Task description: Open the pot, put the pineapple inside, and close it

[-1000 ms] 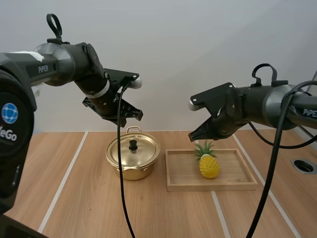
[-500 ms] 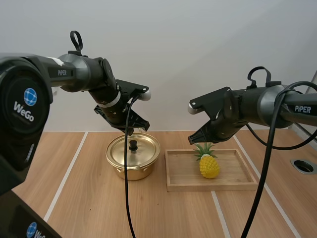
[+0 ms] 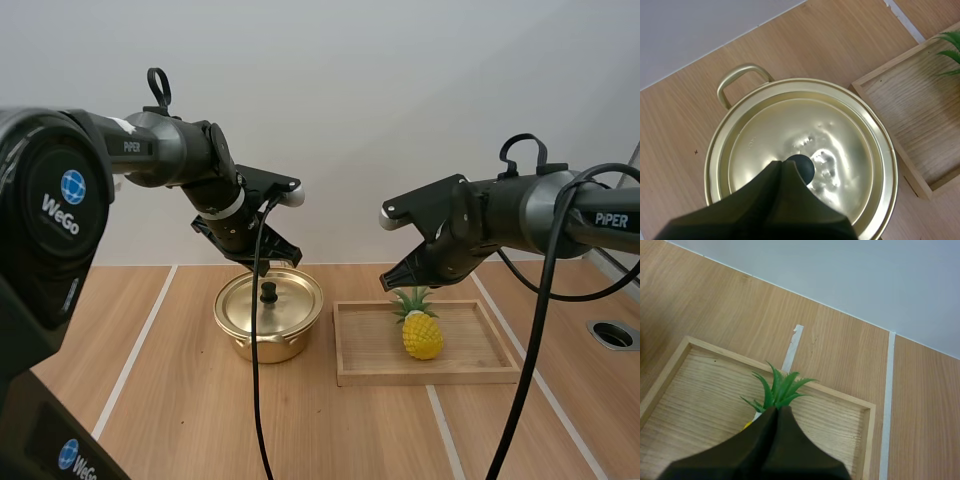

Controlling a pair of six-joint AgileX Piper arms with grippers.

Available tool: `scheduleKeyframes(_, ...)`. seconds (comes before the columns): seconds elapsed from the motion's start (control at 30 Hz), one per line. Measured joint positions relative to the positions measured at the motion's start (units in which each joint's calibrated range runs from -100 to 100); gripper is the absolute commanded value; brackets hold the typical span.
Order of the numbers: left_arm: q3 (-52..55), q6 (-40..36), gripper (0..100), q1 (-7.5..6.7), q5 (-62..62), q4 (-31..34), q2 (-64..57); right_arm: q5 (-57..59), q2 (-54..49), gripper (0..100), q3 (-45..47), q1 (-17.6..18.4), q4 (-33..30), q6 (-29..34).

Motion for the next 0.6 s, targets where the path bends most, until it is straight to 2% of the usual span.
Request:
scheduleKeyframes(0.1,0.0,0.0,0,0.00,0.1,0.0,0.0,-0.2,0.0,0,0.0,0.0,0.0,0.0)
scheduleKeyframes(0.13,0.0,0.0,3,0.00,0.1,0.0,0.0,-0.2,0.0,0,0.0,0.0,0.0,0.0)
scheduleKeyframes(0.2,0.0,0.2,21,0.00,0.1,0.0,0.0,-0.2,0.0,0,0.0,0.0,0.0,0.0)
scheduleKeyframes(0.23,0.0,0.7,38,0.00,0.1,0.0,0.0,-0.2,0.0,0,0.0,0.0,0.0,0.0)
scheduleKeyframes(0.3,0.0,1.7,83,0.00,0.1,0.1,0.0,-0.2,0.0,0,0.0,0.0,0.0,0.0)
scheduleKeyframes(0.33,0.0,2.7,100,0.00,0.1,0.1,0.0,-0.2,0.0,0,0.0,0.0,0.0,0.0)
scheduleKeyframes(0.6,0.0,3.3,100,-0.09,-2.2,3.6,0.0,-0.2,0.0,0,0.0,0.0,0.0,0.0)
